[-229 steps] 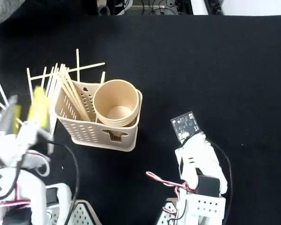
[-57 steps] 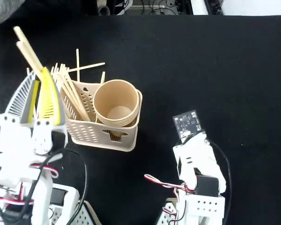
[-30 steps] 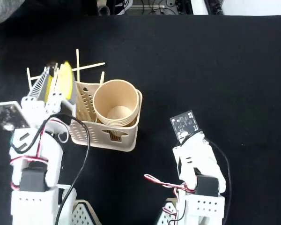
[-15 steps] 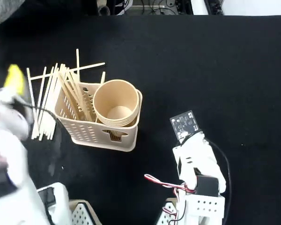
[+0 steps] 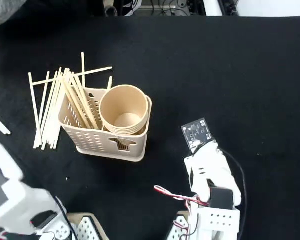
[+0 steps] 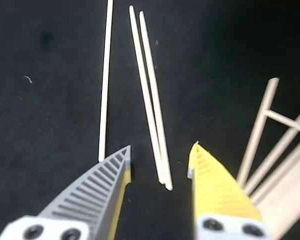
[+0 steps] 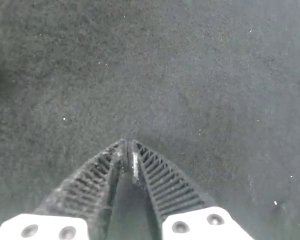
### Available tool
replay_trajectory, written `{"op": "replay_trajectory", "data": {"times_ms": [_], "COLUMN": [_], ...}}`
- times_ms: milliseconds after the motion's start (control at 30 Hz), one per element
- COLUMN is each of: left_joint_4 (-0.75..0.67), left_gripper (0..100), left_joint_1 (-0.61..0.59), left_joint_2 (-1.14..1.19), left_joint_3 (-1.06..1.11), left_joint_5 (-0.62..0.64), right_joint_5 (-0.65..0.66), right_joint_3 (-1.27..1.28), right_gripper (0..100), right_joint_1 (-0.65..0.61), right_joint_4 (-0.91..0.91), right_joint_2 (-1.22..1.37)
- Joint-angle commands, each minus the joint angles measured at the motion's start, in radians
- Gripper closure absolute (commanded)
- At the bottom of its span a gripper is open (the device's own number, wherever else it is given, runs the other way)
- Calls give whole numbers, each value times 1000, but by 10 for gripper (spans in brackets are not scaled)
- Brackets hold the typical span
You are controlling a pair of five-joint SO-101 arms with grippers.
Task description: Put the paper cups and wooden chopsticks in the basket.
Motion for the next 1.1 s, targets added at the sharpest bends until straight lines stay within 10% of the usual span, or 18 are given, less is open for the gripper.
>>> {"op": "replay_trajectory", "data": {"times_ms": [0,667,1067], "left_joint_4": [-40,74,192], "left_gripper": [808,813,971], "left_joint_1": [-31,13,1], "left_joint_2": [189,1297,1395], "left_joint_3": [-209,-1468,-1558], "left_joint_5": [-6,272,264], "right_joint_5": [9,9,9], "right_joint_3": [-2,-2,-2], "right_gripper": [986,986,986], "right_joint_1": [-12,-12,-12], "right_joint_4": [8,8,8], "right_joint_2": [-68,-68,-68]}}
